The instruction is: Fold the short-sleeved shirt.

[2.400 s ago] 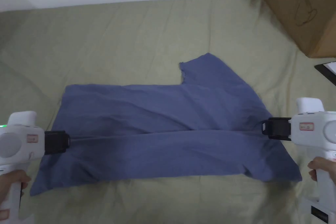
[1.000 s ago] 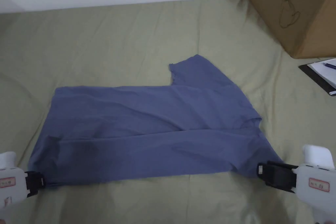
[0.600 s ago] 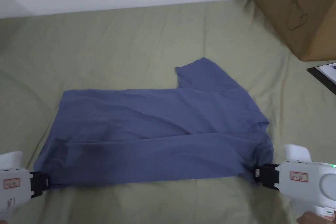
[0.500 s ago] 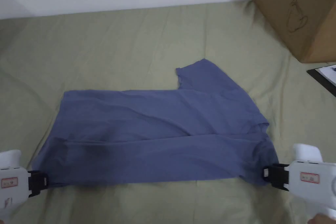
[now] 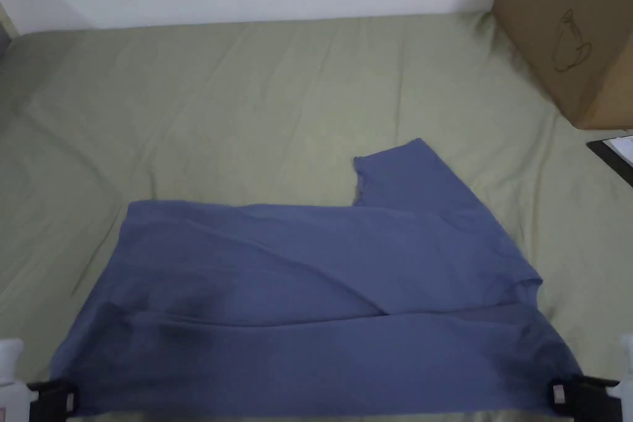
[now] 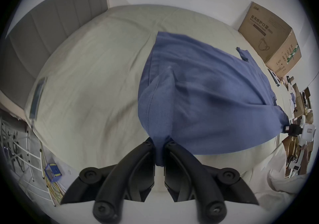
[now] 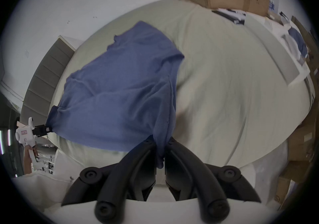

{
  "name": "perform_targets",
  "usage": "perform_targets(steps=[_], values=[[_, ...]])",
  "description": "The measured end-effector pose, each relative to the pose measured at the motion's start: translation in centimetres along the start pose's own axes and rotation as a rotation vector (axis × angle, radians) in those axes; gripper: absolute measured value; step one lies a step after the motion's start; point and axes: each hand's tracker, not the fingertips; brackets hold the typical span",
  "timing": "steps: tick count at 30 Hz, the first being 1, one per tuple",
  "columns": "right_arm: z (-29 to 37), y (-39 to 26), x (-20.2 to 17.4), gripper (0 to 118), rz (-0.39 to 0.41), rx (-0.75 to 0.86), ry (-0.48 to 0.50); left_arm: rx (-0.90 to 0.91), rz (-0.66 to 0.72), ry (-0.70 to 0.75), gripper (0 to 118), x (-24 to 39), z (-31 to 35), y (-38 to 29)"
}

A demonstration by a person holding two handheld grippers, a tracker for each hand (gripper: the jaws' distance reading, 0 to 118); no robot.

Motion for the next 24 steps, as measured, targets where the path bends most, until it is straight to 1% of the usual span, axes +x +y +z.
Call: perform_targets(steps=[1,2,3,4,5,6,7,9,10,11,12,13,14,15,16,18,21,23,24], values=[[-0.7,-0.4,0.3,11,-0.006,-0.007,-0.002,-0.014,0.006,-0.004,8,-0.2,-0.6,-0.7],[-1.1,-0.6,0.3,35,-0.016,-0.033,-0.041,-0.037,0.014,0.009,20,-0.2,-1.2,-0.9],[-1.6,-0.7,0.3,58,-0.008,-0.064,-0.111,-0.068,0.006,0.061,41,-0.3,-1.6,-1.0],[-1.6,-0.7,0.4,73,0.003,-0.056,-0.123,-0.081,-0.006,0.086,67,-0.3,-1.9,-1.1],[-1.1,-0.4,0.4,78,0.002,-0.039,-0.102,-0.08,-0.01,0.095,92,-0.5,-1.8,-1.1],[-0.3,-0.2,0.4,78,-0.003,-0.024,-0.094,-0.047,0.002,0.079,100,-0.7,-1.1,-1.1],[0.3,0.2,0.4,78,-0.007,-0.003,-0.088,-0.004,0.025,0.047,100,-0.9,-0.4,-0.7],[1.7,1.3,0.1,77,0.005,0.033,-0.102,0.026,0.08,0.012,100,-1.0,0.9,0.5],[2.4,2.1,-0.1,76,0.022,0.064,-0.096,0.055,0.097,-0.007,99,-0.8,1.6,1.3],[2.9,2.7,-0.4,69,0.03,0.079,-0.092,0.089,0.096,-0.024,96,-0.4,2.1,2.0],[3.4,3.6,-0.9,58,0.044,0.101,-0.078,0.117,0.09,-0.038,86,0.0,2.7,2.9],[3.8,4.2,-1.2,41,0.055,0.119,-0.062,0.142,0.07,-0.051,64,0.6,3.0,3.6],[3.9,4.9,-1.6,17,0.06,0.136,-0.052,0.168,0.054,-0.062,24,1.2,3.1,4.3],[3.8,5.6,-1.9,4,0.059,0.144,-0.038,0.181,0.034,-0.061,2,1.9,2.9,5.1],[3.3,6.5,-2.2,0,0.05,0.144,-0.028,0.192,0.025,-0.053,1,2.4,2.3,5.8],[2.2,8.1,-2.4,0,0.026,0.138,-0.024,0.185,0.017,-0.078,0,3.0,1.0,7.5],[-0.2,11.3,-3.0,0,0.067,0.127,-0.041,0.19,0.022,-0.084,0,4.1,-0.6,9.6],[-1.9,13.7,-3.0,0,0.059,0.116,-0.005,0.182,0.006,-0.088,0,4.7,-1.4,10.9],[-2.9,15.1,-3.1,0,0.055,0.119,-0.003,0.183,-0.01,-0.078,0,5.1,-1.8,11.3]])
